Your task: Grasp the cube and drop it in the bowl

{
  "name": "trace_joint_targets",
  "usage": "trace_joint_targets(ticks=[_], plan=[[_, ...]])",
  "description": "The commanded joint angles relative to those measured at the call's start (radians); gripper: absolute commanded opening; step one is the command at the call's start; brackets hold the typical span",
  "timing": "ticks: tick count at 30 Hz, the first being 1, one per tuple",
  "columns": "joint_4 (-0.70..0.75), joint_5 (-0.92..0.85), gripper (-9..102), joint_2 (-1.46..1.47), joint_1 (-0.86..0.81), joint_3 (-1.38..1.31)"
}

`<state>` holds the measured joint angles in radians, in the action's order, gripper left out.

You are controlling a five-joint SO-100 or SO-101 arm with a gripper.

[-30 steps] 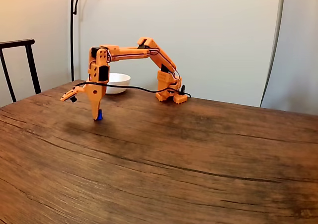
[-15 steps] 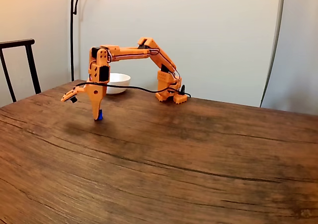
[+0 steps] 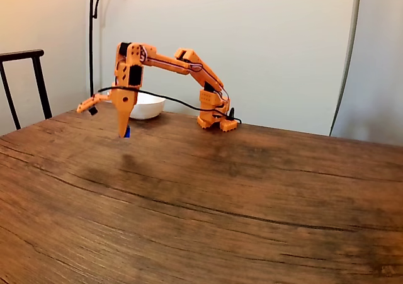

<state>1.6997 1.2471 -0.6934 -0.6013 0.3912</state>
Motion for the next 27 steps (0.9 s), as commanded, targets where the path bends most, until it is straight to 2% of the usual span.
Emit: trace_joint_targets(ticks=[1,10,13,27], plan=[[0.058,0.023,11,-0.075,-0.006,-0.114],[0.061,0.091,11,-0.081,-0.032,-0.301],[0.061,0.117,11,-0.135,-0.057,-0.290],[0.061,0.259,11,-0.609,-0.198,0.210]])
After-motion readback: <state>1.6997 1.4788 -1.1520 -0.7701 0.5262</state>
